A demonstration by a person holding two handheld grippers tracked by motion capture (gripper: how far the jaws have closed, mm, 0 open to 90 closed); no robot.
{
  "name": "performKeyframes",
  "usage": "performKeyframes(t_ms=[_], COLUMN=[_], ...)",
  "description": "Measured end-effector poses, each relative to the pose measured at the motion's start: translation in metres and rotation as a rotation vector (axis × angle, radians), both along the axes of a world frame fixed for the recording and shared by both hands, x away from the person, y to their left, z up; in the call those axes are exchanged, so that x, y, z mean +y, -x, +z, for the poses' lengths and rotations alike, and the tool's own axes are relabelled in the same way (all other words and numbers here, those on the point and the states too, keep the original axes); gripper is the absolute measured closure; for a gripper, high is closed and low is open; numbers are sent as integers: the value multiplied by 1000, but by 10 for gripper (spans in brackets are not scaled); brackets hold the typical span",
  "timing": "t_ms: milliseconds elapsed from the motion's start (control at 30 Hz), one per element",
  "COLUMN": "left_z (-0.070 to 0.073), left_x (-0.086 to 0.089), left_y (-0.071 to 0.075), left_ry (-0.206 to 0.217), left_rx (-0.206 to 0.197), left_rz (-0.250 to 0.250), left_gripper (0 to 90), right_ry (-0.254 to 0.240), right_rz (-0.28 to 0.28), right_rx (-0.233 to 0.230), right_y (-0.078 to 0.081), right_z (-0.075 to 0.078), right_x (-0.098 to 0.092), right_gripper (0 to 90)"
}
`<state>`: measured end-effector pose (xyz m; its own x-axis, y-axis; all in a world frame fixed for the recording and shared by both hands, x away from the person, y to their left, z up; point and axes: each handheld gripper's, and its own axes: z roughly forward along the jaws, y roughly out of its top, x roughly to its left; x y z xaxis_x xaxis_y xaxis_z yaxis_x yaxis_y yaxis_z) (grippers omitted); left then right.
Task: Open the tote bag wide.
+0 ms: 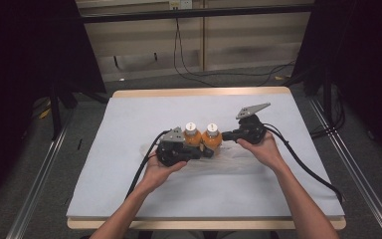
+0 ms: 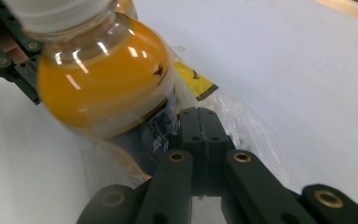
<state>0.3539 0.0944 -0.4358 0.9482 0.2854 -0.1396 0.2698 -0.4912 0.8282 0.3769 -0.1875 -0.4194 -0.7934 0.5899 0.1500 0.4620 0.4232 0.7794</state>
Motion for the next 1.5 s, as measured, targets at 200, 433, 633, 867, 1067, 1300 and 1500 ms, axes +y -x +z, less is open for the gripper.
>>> performKeyframes(t_ms=[200, 433, 633, 867, 1067, 1300, 1500], left_z=[-9, -23, -31, -38, -44, -46, -45], left_x=[-11, -17, -16, -11, -12, -13, -15], left_y=[4, 3, 3, 8, 16, 19, 27], left_ry=[-81, -120, -128, -141, -199, -212, -224], left_rx=[-37, -45, -47, -53, -75, -43, -53], left_rz=[-5, -4, 22, 31, 6, -23, -61], left_gripper=[900, 900, 900, 900, 900, 900, 900], right_ry=[52, 106, 99, 83, 86, 101, 97], right_rz=[18, 37, 42, 19, 4, -23, -58], right_rx=[30, 91, 128, 167, 160, 137, 125], right_y=[-14, -23, -31, -37, -40, -46, -53], right_z=[-12, -31, -46, -63, -64, -64, -65], right_x=[13, 23, 25, 29, 30, 32, 33], right_gripper=[900, 900, 900, 900, 900, 900, 900])
